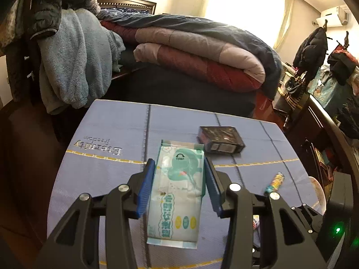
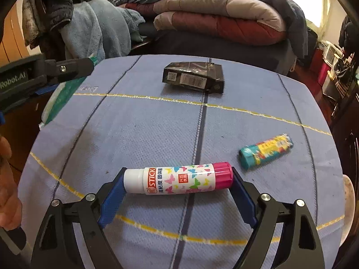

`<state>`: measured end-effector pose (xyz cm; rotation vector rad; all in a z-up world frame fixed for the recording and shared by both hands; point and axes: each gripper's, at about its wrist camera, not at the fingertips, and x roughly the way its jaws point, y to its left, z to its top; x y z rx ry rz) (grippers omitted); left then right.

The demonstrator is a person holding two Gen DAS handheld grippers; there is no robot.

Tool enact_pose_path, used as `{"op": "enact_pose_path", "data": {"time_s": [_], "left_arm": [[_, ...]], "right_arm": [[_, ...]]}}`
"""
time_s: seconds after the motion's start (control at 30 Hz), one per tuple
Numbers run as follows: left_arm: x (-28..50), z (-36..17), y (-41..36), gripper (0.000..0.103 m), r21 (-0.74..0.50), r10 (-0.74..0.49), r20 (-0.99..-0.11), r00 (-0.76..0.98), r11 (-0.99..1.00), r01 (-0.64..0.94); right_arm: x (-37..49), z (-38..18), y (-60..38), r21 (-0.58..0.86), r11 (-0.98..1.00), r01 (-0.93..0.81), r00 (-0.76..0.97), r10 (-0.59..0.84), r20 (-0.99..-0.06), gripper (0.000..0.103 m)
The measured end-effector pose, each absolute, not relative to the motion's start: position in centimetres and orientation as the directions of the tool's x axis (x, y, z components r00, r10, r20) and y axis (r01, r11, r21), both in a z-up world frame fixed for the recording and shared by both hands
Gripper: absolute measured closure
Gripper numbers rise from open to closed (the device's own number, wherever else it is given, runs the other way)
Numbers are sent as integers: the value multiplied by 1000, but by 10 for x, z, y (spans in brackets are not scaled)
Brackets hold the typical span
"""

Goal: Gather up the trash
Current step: 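Carry the wipes pack and glue stick over the wastebasket and open both tools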

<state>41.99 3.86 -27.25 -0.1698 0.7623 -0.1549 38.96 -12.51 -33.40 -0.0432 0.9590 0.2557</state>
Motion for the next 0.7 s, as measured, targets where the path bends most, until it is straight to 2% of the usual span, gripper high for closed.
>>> {"op": "enact_pose_path", "data": {"time_s": [0.33,0.7], "left_arm": [[387,-247,-33,58,-197,-276,-650,708,961,193],[361,-228,-156,58,-199,-428,-621,657,897,395]], "right_arm": [[345,-305,-191,116,980,-163,578,190,-793,17],[295,-282,-305,118,993,31,647,70,-759,17]]}}
